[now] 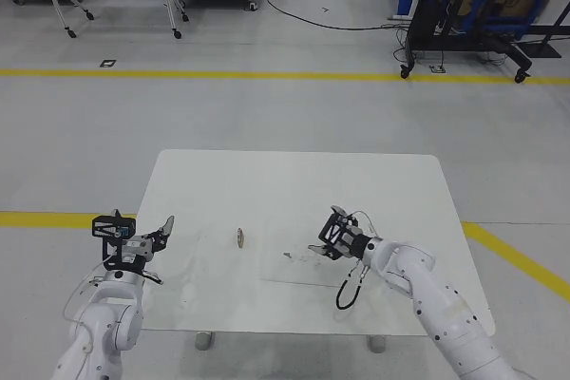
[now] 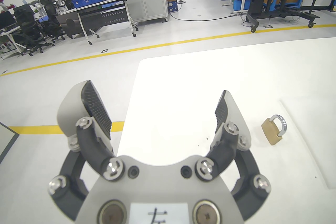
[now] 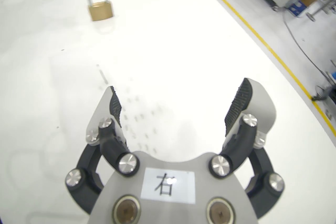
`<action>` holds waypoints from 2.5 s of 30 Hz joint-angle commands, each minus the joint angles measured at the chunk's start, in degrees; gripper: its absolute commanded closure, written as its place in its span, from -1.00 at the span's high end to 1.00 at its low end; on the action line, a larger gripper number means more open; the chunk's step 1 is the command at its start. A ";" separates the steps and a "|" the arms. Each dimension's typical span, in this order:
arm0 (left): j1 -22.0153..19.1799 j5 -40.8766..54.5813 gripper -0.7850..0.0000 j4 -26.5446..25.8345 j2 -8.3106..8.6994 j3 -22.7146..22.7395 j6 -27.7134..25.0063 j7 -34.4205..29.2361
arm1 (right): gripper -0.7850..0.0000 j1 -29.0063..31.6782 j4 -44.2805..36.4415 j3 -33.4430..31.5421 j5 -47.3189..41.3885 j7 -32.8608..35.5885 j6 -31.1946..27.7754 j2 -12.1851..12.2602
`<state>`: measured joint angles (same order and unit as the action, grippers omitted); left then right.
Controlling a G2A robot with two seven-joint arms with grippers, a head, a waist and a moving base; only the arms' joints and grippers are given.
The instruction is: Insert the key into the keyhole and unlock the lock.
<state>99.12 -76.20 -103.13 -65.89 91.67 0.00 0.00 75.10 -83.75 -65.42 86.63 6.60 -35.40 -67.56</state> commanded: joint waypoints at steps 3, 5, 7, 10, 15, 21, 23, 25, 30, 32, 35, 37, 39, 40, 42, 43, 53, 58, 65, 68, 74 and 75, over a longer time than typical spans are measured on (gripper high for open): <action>0.00 0.00 1.00 0.00 0.00 0.00 0.00 0.00 | 1.00 -3.49 3.44 3.43 1.80 -0.95 -7.29 -0.28; 0.00 0.00 1.00 0.00 0.00 0.00 0.00 0.00 | 1.00 -5.34 5.28 5.50 2.45 -2.39 -9.45 -0.60; 0.00 0.00 1.00 0.00 0.00 0.00 0.00 0.00 | 1.00 -7.26 7.06 7.27 3.14 -4.43 -11.77 -0.89; 0.00 0.00 1.00 0.00 0.00 0.00 0.00 0.00 | 1.00 -9.61 10.11 9.31 3.53 -6.99 -12.80 -1.38; 0.00 0.00 1.00 0.00 0.00 0.00 0.00 0.00 | 0.85 -13.76 15.48 12.73 1.43 -8.14 -15.23 -2.60; 0.00 0.00 1.00 0.00 0.00 0.00 0.00 0.00 | 0.25 -17.53 20.84 16.43 -1.47 -5.54 -14.92 -4.37; 0.00 0.00 1.00 0.00 0.00 0.00 0.00 0.00 | -0.26 -18.50 22.17 17.25 -2.14 -5.34 -15.24 -4.78; 0.00 0.00 1.00 0.00 0.00 0.00 0.00 0.00 | -0.47 -19.27 23.18 18.15 -2.45 -5.02 -15.50 -5.16; 0.00 0.00 1.00 0.00 0.00 0.00 0.00 0.00 | -1.00 -20.84 25.30 19.96 -3.11 -4.41 -15.47 -6.03; 0.00 0.00 1.00 0.00 0.00 0.00 0.00 0.00 | -1.00 -21.37 25.81 20.48 -3.05 -4.77 -15.78 -6.24; 0.00 0.00 1.00 0.00 0.00 0.00 0.00 0.00 | -1.00 -21.85 26.37 20.92 -2.54 -5.76 -15.93 -6.36; 0.00 0.00 1.00 0.00 0.00 0.00 0.00 0.00 | -1.00 -21.99 26.41 21.00 -1.96 -6.39 -16.04 -6.30; 0.00 0.00 1.00 0.00 0.00 0.00 0.00 0.00 | -1.00 -21.98 26.01 20.91 -1.19 -7.03 -15.80 -6.15; 0.00 0.00 1.00 0.00 0.00 0.00 0.00 0.00 | -1.00 -21.90 25.68 20.82 -0.73 -7.43 -15.68 -6.03; 0.00 0.00 1.00 0.00 0.00 0.00 0.00 0.00 | -1.00 -21.63 24.66 20.57 0.60 -8.12 -15.14 -5.72; 0.00 0.00 1.00 0.00 0.00 0.00 0.00 0.00 | -1.00 -21.45 24.00 20.43 1.36 -8.35 -14.84 -5.54; 0.00 0.00 1.00 0.00 0.00 0.00 0.00 0.00 | -1.00 -20.42 21.44 19.40 2.54 -9.08 -14.44 -4.83; 0.00 0.00 1.00 0.00 0.00 0.00 0.00 0.00 | -1.00 -20.42 21.44 19.40 2.54 -9.08 -14.44 -4.83; -1.91 -4.59 1.00 -2.41 0.01 -5.89 -7.85 -5.07 | -1.00 -20.48 20.46 20.40 3.59 -8.27 -12.95 -5.10; -5.24 -10.25 1.00 -3.08 -0.19 -10.58 -9.01 -10.38 | -1.00 -21.01 20.82 20.98 4.31 -9.56 -12.74 -5.26; -9.64 -17.98 1.00 -2.20 -0.94 -18.61 -8.85 -14.73 | -1.00 -21.33 21.01 21.91 6.79 -13.92 -13.28 -5.15; -10.21 -18.67 1.00 -1.82 -1.03 -19.33 -8.89 -15.18 | -1.00 -21.33 21.01 21.99 7.07 -14.85 -13.32 -5.11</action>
<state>89.37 -94.31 -105.27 -66.86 73.01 -8.79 -14.84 53.76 -62.79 -43.47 93.51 -7.61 -48.73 -72.69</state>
